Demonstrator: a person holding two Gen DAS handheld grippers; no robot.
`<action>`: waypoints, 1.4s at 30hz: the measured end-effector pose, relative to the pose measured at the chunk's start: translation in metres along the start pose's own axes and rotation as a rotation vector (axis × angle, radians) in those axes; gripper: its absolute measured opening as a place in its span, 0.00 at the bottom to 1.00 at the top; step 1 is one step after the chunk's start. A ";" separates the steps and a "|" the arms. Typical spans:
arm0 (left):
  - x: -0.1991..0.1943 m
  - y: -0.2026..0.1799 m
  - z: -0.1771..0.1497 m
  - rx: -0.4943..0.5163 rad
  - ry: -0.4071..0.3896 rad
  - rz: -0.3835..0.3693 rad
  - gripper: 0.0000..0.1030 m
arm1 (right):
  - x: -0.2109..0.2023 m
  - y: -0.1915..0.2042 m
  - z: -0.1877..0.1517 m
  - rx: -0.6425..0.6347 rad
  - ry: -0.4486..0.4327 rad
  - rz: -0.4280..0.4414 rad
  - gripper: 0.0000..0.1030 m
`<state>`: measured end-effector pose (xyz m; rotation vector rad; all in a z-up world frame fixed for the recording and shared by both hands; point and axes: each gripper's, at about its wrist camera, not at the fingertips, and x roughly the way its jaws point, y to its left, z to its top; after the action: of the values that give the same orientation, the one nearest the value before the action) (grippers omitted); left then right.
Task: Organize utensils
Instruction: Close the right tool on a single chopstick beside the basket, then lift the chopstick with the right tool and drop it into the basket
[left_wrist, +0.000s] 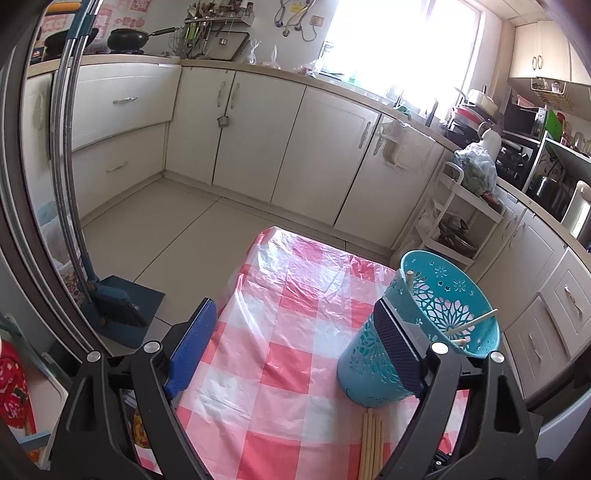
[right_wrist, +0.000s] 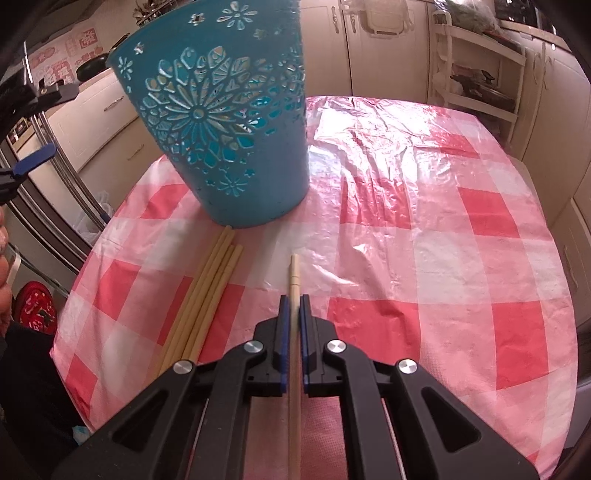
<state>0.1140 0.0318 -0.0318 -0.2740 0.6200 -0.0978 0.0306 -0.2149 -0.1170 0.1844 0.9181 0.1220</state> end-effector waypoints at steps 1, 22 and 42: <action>0.001 0.001 0.000 -0.001 0.002 0.002 0.80 | -0.002 -0.003 0.000 0.015 0.003 0.010 0.06; 0.011 0.005 -0.002 -0.028 0.008 0.030 0.81 | -0.092 -0.020 0.024 0.152 -0.229 0.260 0.06; 0.010 0.006 -0.002 -0.047 0.008 0.006 0.85 | -0.128 0.037 0.180 0.159 -0.694 0.272 0.06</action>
<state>0.1214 0.0352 -0.0404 -0.3172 0.6322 -0.0782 0.0965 -0.2209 0.0973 0.4667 0.2056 0.2197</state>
